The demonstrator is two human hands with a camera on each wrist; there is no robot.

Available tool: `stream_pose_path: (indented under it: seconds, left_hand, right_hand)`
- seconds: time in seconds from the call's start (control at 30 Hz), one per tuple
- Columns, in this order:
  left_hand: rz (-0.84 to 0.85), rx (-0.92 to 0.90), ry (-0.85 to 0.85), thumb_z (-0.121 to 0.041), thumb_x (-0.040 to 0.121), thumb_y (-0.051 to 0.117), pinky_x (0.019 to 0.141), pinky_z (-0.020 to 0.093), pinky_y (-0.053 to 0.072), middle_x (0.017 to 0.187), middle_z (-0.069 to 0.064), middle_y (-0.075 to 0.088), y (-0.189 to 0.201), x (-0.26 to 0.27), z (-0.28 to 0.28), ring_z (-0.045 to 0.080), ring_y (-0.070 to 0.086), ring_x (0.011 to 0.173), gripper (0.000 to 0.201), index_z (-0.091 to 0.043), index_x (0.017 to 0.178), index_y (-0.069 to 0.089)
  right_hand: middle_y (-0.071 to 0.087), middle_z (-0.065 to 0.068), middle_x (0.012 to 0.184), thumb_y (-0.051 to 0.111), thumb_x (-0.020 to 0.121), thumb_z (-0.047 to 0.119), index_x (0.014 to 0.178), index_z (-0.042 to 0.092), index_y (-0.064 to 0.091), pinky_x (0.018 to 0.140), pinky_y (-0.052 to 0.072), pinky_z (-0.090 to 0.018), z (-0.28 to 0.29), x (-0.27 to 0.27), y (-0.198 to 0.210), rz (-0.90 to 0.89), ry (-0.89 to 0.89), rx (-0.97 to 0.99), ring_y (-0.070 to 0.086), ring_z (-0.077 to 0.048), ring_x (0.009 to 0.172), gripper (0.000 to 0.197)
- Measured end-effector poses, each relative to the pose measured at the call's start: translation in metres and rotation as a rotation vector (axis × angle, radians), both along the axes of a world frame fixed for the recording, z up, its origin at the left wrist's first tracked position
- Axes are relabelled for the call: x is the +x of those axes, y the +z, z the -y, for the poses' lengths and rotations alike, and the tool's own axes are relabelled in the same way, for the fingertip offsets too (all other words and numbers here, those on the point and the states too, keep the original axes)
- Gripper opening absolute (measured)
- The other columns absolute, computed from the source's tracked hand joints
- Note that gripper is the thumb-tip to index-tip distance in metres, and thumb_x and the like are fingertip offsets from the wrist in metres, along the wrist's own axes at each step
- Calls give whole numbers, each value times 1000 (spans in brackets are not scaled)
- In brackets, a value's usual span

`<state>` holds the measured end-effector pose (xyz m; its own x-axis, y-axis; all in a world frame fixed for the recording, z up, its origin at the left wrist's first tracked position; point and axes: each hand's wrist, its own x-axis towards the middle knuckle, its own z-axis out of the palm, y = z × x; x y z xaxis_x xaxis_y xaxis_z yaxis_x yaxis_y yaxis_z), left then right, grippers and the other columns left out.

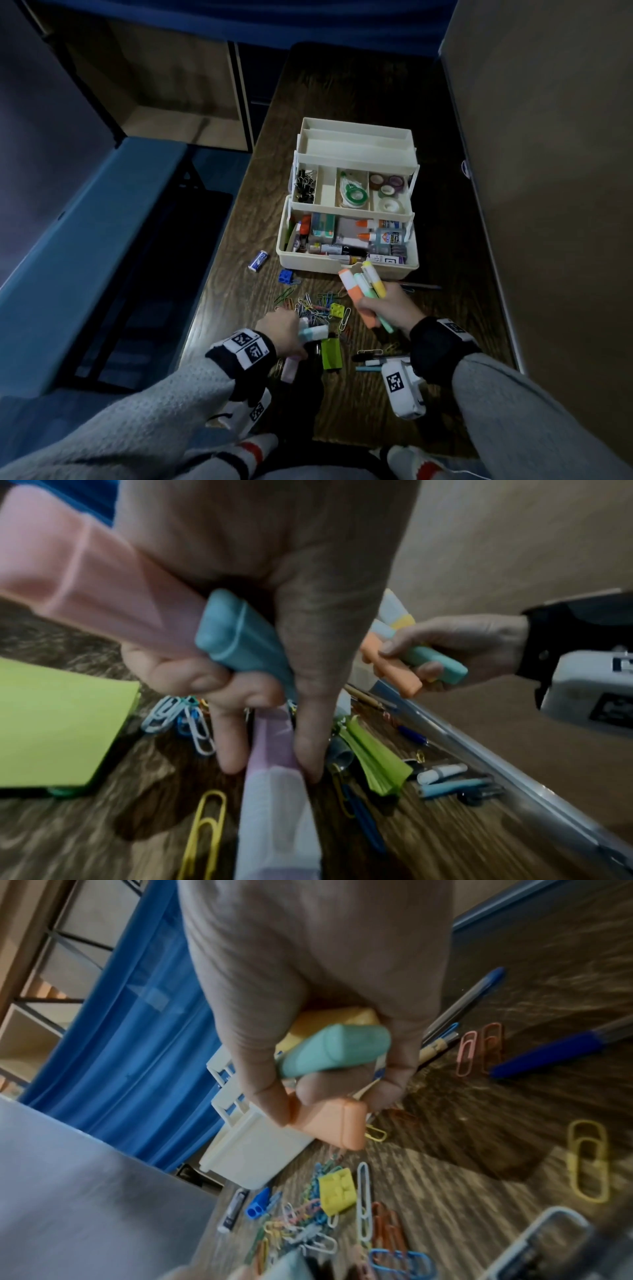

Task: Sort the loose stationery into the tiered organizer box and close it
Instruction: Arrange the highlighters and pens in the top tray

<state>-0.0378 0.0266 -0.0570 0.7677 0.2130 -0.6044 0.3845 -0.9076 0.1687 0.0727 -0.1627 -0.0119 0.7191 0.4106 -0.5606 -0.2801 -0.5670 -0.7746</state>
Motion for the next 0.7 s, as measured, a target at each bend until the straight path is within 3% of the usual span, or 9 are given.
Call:
stream_pose_path:
  seconds: [0.13, 0.23, 0.33, 0.4, 0.53, 0.7]
  left_hand:
    - [-15, 23, -22, -36, 60, 79, 61, 26, 46, 91, 2, 65, 9, 8, -1, 19, 56, 73, 43, -16, 95, 64]
    - [13, -56, 33, -36, 59, 80, 54, 20, 44, 77, -6, 60, 24, 19, -15, 12, 58, 65, 37, -20, 88, 63]
    - [70, -300, 140, -30, 66, 83, 45, 15, 42, 80, -3, 65, 52, 35, -37, 7, 58, 58, 32, -20, 88, 63]
    - [168, -504, 260, -24, 70, 82, 42, 13, 41, 82, 1, 66, 76, 49, -53, 5, 58, 55, 27, -17, 89, 63]
    - [406, -868, 505, -18, 76, 76, 38, 14, 37, 74, 2, 63, 124, 86, -74, 0, 49, 41, 20, -10, 89, 63]
    - [645, -1025, 693, -20, 77, 77, 36, 16, 31, 62, 0, 60, 164, 149, -88, 5, 40, 39, 19, -13, 86, 62]
  right_hand:
    - [63, -8, 93, 73, 79, 11, 105, 6, 59, 57, 52, -25, 1, 4, 9, -6, -25, 17, 63, -20, 83, 30]
    - [65, -9, 96, 75, 78, 16, 103, 11, 59, 60, 54, -27, 4, 14, 20, 51, -20, 15, 65, -22, 86, 30]
    - [65, -5, 89, 75, 78, 21, 100, 13, 58, 52, 49, -22, 4, 37, 40, 140, 51, -46, 64, -15, 73, 28]
    - [66, -8, 87, 76, 78, 20, 98, 8, 63, 55, 46, -21, 2, 62, 58, 268, 92, -104, 60, -14, 69, 27]
    - [67, -4, 87, 78, 75, 18, 97, 15, 67, 58, 46, -21, -10, 123, 103, 476, 57, -107, 61, -15, 73, 25]
    - [68, -4, 90, 76, 72, 22, 96, 19, 67, 68, 42, -27, -37, 191, 128, 705, 71, -234, 64, -24, 86, 26]
